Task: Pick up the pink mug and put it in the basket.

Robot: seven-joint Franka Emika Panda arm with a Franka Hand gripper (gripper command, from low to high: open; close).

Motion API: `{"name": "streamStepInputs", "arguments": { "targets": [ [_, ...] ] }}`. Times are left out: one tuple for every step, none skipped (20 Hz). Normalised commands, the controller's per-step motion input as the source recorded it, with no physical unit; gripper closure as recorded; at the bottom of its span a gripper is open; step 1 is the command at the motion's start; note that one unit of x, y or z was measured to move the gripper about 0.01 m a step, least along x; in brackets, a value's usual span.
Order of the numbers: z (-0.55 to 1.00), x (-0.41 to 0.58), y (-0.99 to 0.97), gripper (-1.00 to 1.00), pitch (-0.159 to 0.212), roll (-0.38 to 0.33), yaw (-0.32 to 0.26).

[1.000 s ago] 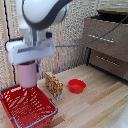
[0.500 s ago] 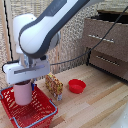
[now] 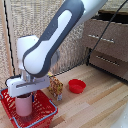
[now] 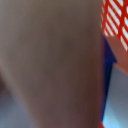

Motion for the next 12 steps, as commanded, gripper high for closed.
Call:
{"name": "streamStepInputs", "arguments": {
  "targets": [
    [-0.05, -0.069, 0.13, -1.0, -0.19, -0.165, 0.042],
    [-0.03, -0.111, 0.16, -1.0, -0.206, -0.133, 0.019],
    [-0.02, -0.106, 0.21, -1.0, -0.201, -0.111, 0.005],
    [-0.03, -0.12, 0.26, -1.0, -0.195, -0.101, 0.0],
    [-0.03, -0.154, 0.28, -1.0, -0.191, -0.105, 0.0],
    [0.0, -0.154, 0.3, -1.0, -0.185, -0.119, 0.0],
    [0.0, -0.151, 0.28, -1.0, -0.179, -0.118, 0.0],
    [0.0, -0.117, 0.27, -1.0, -0.164, -0.11, -0.004],
    [0.03, -0.071, 0.22, -1.0, -0.141, -0.079, -0.021],
    [0.15, 0.0, 0.17, -1.0, -0.087, -0.047, -0.034],
    [0.27, 0.04, 0.03, -1.0, -0.018, -0.006, -0.023],
    [0.4, 0.103, -0.02, -1.0, 0.009, 0.012, 0.0]
  ]
}}
